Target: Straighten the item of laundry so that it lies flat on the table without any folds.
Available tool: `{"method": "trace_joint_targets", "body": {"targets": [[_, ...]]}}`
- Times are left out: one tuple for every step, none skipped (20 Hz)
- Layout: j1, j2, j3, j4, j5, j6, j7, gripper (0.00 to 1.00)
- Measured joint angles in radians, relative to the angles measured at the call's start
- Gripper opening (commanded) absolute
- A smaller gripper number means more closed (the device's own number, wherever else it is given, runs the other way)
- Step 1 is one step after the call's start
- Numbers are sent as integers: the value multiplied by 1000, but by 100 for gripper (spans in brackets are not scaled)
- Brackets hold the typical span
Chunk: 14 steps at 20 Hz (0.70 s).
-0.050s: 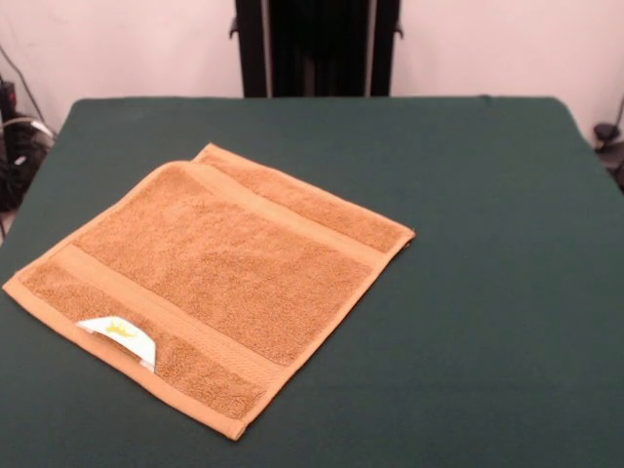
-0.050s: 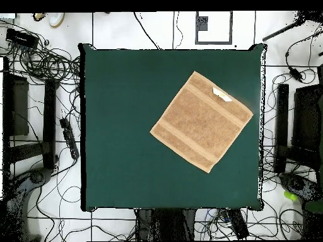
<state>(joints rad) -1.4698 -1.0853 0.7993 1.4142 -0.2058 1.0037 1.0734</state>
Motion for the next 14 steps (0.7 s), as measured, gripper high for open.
{"method": "trace_joint_targets", "body": {"targets": [[0, -4, 0, -6, -1, 27, 0, 0], [-1, -10, 0, -18, -2, 66, -2, 0], [-1, -15, 1, -31, -3, 106, -3, 0], [-2, -20, 1, -47, -5, 149, -6, 0], [-3, -25, 1, -64, -7, 192, -9, 0], [-5, -32, 2, -82, -8, 239, -14, 0], [-7, -37, 2, -95, -8, 269, -18, 0], [-9, -41, 3, -108, -9, 299, -22, 0], [-12, -47, 3, -123, -9, 334, -30, 0], [-17, -55, 3, -131, -8, 355, -40, 0], [-23, -64, 4, -139, -8, 376, -49, 0], [-31, -74, 4, -138, -7, 374, -59, 0], [-34, -78, 4, -137, -7, 369, -62, 0], [-39, -82, 4, -133, -7, 353, -64, 0]]}}
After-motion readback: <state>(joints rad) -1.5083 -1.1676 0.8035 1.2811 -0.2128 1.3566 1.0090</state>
